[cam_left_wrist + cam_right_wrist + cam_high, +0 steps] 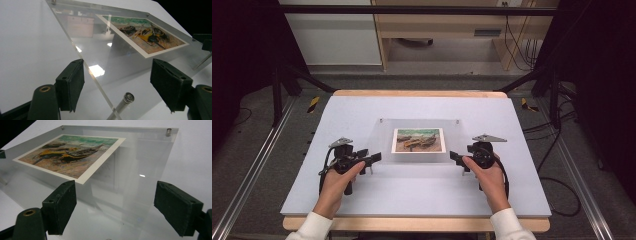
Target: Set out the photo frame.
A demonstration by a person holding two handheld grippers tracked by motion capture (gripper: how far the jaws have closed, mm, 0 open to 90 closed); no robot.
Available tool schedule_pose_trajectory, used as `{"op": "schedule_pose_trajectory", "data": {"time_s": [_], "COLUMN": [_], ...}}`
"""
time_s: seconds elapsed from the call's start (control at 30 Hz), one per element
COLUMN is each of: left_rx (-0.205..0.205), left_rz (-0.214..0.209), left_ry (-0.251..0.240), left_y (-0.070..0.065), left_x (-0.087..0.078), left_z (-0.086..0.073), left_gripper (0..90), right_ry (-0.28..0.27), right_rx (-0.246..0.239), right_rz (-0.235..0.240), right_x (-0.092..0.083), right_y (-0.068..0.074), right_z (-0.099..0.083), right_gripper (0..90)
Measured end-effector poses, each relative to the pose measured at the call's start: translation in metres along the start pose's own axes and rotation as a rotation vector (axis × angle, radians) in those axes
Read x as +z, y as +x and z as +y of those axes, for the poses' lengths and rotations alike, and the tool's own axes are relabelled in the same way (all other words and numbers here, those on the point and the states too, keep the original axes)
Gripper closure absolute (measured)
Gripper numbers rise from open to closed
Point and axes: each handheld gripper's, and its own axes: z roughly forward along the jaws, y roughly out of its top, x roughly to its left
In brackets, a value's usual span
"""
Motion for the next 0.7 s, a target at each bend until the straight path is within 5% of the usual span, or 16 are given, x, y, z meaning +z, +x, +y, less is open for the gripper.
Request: {"op": "schedule_pose_trajectory", "data": {"time_s": [0.7], "left_rx": [-0.028], "left_rz": [-0.031], "left_ry": [0.038], "left_y": [0.0067], "left_x": [0.0087], "left_z": [0.0046], "left_gripper": [21.7], "right_ry": [-0.001], "right_rx": [0.055], "right_rz": [-0.004], "right_x": [0.0057], "right_y": [0.0008], "right_z": [-0.0013], "right_gripper": [13.4]}}
